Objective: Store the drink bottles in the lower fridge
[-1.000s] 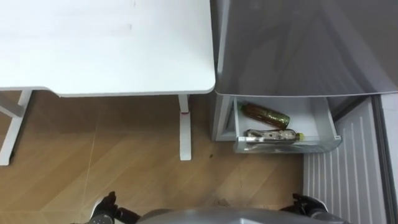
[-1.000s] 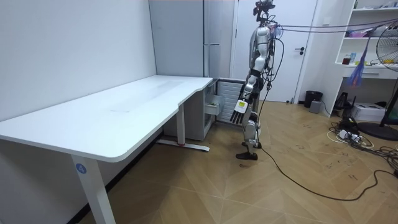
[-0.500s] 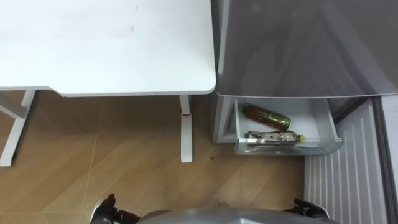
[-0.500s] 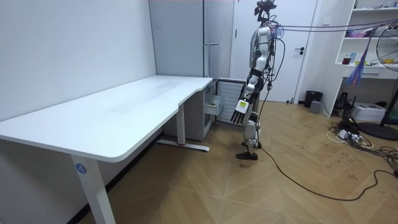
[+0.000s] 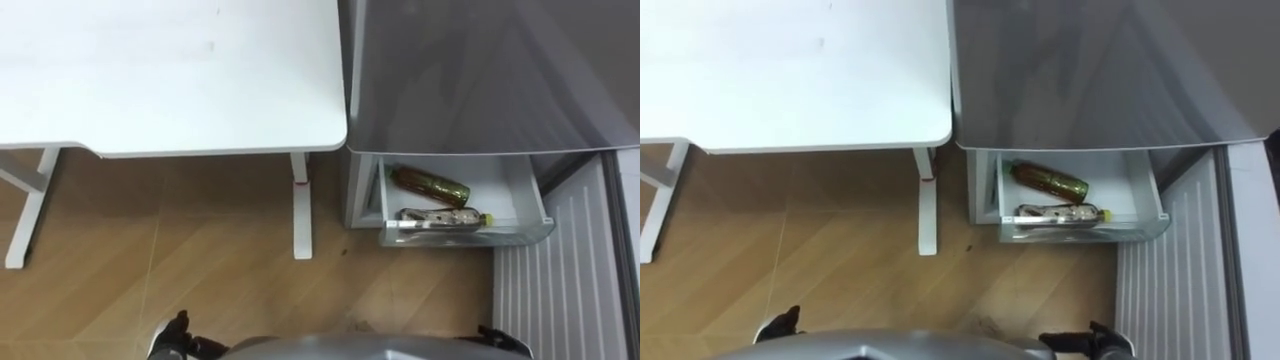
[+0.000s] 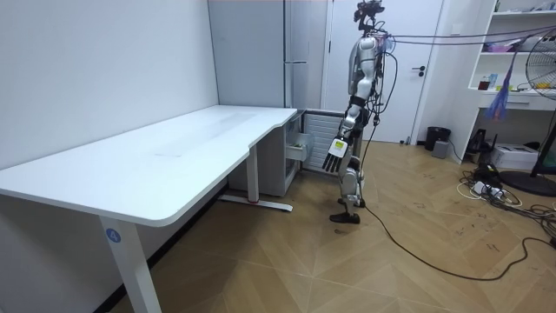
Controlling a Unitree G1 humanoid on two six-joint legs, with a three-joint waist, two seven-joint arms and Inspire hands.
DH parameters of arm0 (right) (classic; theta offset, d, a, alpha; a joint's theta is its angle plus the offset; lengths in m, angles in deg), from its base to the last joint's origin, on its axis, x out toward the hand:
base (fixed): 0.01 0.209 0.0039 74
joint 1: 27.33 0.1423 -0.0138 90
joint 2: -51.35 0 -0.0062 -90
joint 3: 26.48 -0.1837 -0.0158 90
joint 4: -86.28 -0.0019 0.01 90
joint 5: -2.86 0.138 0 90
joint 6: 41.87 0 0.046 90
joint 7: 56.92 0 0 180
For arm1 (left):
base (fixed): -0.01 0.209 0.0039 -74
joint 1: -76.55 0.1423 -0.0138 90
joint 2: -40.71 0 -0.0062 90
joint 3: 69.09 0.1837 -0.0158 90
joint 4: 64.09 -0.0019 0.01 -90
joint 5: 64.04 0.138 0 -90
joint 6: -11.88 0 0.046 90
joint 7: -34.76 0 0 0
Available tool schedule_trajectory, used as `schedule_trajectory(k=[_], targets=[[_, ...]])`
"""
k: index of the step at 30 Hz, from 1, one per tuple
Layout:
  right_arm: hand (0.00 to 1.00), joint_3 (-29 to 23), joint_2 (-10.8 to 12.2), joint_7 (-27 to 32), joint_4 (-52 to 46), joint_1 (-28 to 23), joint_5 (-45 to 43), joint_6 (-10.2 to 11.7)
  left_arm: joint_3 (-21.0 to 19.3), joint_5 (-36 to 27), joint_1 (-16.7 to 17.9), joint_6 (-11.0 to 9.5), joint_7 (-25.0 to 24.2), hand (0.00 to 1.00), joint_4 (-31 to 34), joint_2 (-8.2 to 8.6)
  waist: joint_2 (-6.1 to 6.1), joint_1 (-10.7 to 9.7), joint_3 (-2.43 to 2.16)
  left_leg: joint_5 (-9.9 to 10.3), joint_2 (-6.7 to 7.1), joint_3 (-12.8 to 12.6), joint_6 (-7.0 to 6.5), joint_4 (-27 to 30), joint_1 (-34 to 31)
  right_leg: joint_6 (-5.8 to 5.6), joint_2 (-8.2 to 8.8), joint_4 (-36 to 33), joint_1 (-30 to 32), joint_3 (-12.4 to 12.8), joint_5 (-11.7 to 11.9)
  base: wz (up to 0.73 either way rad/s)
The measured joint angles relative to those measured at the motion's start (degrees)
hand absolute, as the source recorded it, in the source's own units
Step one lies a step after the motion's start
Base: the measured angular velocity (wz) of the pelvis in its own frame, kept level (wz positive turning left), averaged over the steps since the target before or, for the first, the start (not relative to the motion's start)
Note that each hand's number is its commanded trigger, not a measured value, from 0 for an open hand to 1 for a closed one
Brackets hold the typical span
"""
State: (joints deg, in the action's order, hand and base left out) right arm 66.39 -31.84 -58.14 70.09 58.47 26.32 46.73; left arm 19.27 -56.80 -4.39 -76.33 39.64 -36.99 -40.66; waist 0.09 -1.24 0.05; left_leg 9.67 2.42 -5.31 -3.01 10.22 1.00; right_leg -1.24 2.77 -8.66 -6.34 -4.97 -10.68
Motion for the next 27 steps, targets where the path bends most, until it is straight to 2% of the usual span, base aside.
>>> schedule_trajectory(k=[5,9,12,16,18,20,23,24,27], targets=[[0.00,-2.15,0.23,-0.94,0.63,0.84,8.89,-0.14,-0.03,-0.47,-0.80,-0.39,-0.09,0.00,0.13,0.60,1.34,-0.25,-0.34,0.17,0.10,0.92,-0.16,1.58,-2.61,0.06,0.14,-0.09,1.70,-1.31,0.04,0.09],[0.00,-4.98,0.17,-1.28,2.02,3.58,16.63,-1.17,-0.01,-0.46,-0.90,-0.60,-0.06,0.00,-0.11,0.63,2.69,-0.12,-0.10,0.12,-0.02,0.96,-0.19,2.31,-5.18,0.18,0.13,-0.64,3.90,-1.70,0.13,0.01],[0.00,-6.84,-0.15,-1.38,2.39,6.80,23.70,-1.13,0.19,-0.67,-2.05,-1.12,-0.05,0.00,-0.26,0.64,3.83,-0.50,-0.16,-0.16,0.04,1.86,-0.34,4.44,-8.96,0.27,0.26,-1.70,6.78,-3.72,0.19,0.21],[0.00,-12.83,-0.87,-1.45,3.75,13.84,36.83,-1.00,0.82,-2.16,-4.93,-2.20,-0.07,0.00,-3.01,0.73,4.73,0.17,0.64,-1.08,0.19,2.55,-0.61,5.66,-13.18,0.40,0.89,-5.31,11.94,-5.49,-0.20,0.10],[0.00,-14.31,-1.11,-1.73,4.02,17.89,44.40,-0.36,0.87,-2.18,-6.01,-2.98,-0.06,0.00,-4.23,0.38,4.49,0.15,1.34,-1.16,0.24,2.62,-0.70,7.76,-16.92,0.46,1.27,-8.46,16.00,-5.89,-1.16,0.11],[0.00,-14.32,-1.18,-2.13,3.75,20.12,48.16,-0.30,2.05,-2.95,-6.97,-3.09,0.07,0.00,-5.06,-0.51,3.95,0.42,1.62,-1.15,0.28,3.01,-0.70,9.69,-20.67,0.65,1.61,-11.73,20.07,-6.23,-2.16,0.16],[0.00,-15.22,-2.47,-2.67,4.28,22.56,55.03,0.07,4.24,-4.52,-9.35,-2.92,0.07,0.00,-7.84,-0.96,3.83,2.47,1.90,-1.09,0.31,2.96,-0.79,13.72,-26.77,1.06,2.93,-18.49,27.27,-6.44,-3.66,0.07],[0.00,-15.50,-2.87,-2.73,4.31,22.94,57.94,0.49,5.12,-4.69,-10.02,-2.95,0.08,0.00,-8.11,-1.14,3.78,3.24,2.17,-1.06,0.42,2.95,-0.83,15.38,-28.86,1.21,3.35,-20.78,29.50,-6.61,-4.29,0.10],[0.00,-17.90,-2.84,-2.77,4.30,25.57,62.01,0.56,5.98,-5.39,-11.65,-3.12,0.40,0.00,-8.27,-2.10,3.63,3.63,2.66,-0.61,0.75,2.96,-0.93,19.88,-35.63,1.56,4.17,-26.67,36.69,-6.17,-6.35,0.14]])
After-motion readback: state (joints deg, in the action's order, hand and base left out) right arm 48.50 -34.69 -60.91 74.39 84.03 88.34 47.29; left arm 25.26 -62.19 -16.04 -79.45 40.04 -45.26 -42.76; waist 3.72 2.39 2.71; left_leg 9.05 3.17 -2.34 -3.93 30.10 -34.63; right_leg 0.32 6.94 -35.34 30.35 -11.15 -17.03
